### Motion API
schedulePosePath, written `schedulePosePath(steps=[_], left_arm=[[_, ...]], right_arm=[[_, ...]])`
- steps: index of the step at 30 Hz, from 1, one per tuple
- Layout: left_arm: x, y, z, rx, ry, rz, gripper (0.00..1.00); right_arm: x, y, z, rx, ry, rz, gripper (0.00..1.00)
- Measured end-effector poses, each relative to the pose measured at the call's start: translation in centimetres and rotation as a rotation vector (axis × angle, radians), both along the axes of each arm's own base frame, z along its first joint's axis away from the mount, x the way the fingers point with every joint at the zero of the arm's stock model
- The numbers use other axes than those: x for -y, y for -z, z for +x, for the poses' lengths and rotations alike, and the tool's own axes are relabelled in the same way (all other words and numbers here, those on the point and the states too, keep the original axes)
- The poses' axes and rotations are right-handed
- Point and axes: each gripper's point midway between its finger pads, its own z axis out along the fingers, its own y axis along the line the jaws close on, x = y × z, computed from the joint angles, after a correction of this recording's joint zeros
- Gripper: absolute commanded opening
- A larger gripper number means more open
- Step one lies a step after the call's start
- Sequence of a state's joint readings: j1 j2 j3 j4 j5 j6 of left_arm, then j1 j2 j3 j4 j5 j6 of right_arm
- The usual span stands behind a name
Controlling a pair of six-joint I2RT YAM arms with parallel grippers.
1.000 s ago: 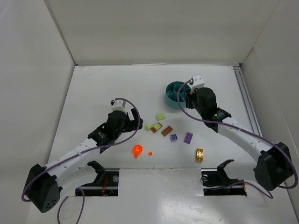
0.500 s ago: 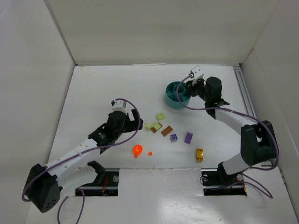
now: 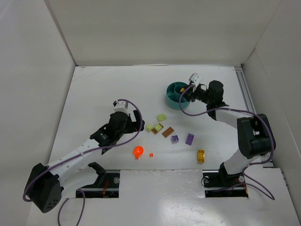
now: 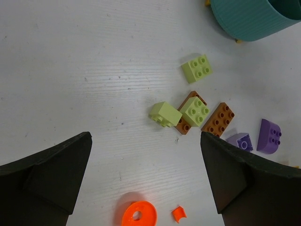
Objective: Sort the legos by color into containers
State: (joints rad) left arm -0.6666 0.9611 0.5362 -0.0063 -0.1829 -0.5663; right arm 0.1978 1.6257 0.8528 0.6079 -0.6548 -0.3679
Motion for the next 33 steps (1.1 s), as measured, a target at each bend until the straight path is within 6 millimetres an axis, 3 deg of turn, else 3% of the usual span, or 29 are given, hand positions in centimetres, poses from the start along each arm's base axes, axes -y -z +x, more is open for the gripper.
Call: schedulePosePath(steps=[7,16,33], left_arm=[[0.1,0.0,0.1,0.003,0.007,0.002,1.0],[0.3,0.0,0.0,0.001,0.02,0.001,1.0],[0.5,0.1,-0.2,0.0,0.04,0.003,1.0]], right_arm=[[1.2,1.0,-0.4,-0.015,-0.004,0.005,0.28],[2.0,0.6,-0.3,-0.001,-0.015,0.014,0.33],[2.0,1.1,-0.1,-0.003,-0.015,0.013,0.61]])
